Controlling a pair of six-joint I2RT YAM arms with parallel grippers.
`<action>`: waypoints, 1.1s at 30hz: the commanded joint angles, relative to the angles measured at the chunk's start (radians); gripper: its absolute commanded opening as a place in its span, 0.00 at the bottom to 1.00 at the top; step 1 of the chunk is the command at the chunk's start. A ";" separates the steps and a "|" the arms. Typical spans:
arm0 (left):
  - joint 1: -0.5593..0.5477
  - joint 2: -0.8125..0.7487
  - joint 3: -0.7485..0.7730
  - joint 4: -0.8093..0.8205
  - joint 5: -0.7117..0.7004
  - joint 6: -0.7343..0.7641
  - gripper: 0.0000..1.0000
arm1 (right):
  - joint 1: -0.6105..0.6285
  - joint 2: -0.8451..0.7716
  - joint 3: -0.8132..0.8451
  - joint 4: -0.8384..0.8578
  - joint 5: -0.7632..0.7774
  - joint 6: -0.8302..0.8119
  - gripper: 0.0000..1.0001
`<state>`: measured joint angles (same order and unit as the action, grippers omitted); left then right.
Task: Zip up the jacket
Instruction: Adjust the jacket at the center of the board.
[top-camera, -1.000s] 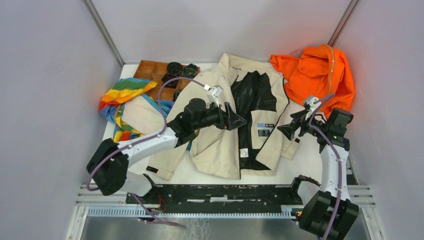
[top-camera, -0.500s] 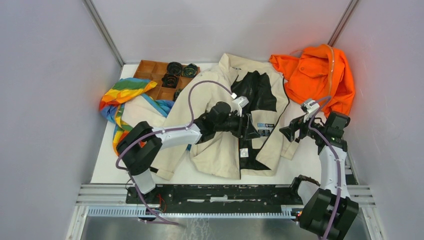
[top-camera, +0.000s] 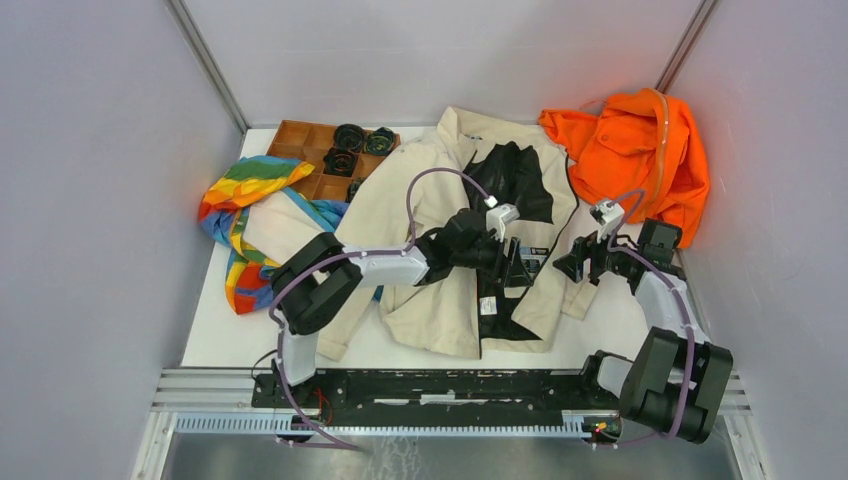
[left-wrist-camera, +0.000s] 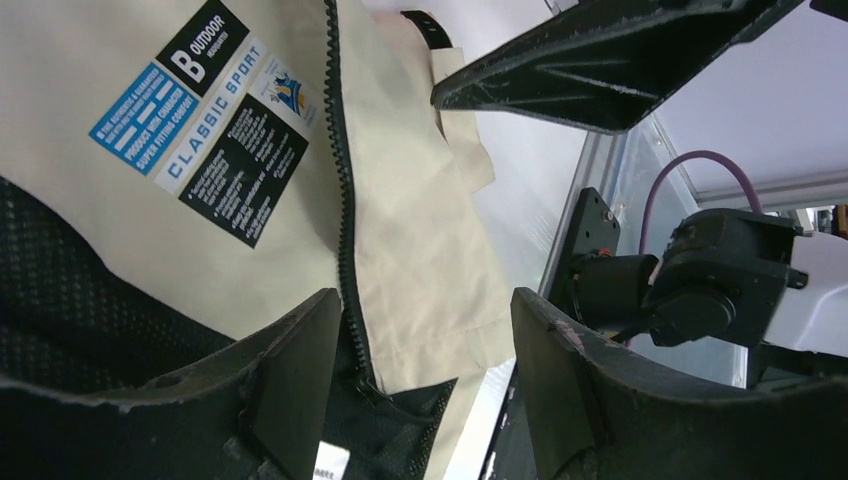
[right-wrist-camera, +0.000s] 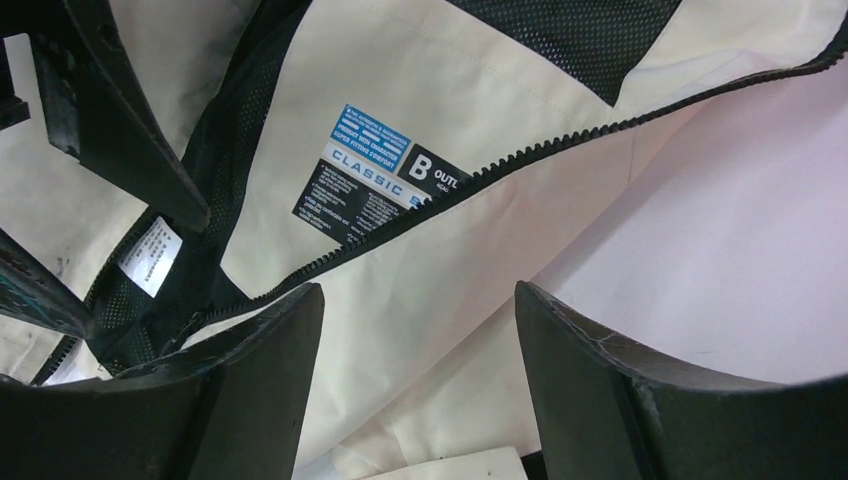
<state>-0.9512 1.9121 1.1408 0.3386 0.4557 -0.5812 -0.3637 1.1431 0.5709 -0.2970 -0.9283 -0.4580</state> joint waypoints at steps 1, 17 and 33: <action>-0.006 0.059 0.086 0.019 0.035 0.044 0.70 | 0.012 0.034 -0.009 0.050 0.022 -0.007 0.75; -0.008 0.240 0.268 -0.075 0.060 0.038 0.69 | 0.012 0.055 -0.020 0.070 0.023 -0.008 0.61; -0.014 0.302 0.303 -0.050 0.172 -0.010 0.46 | 0.013 0.008 -0.028 0.071 0.006 -0.010 0.61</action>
<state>-0.9524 2.2078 1.4017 0.2588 0.5755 -0.5770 -0.3534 1.1851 0.5465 -0.2481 -0.9127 -0.4599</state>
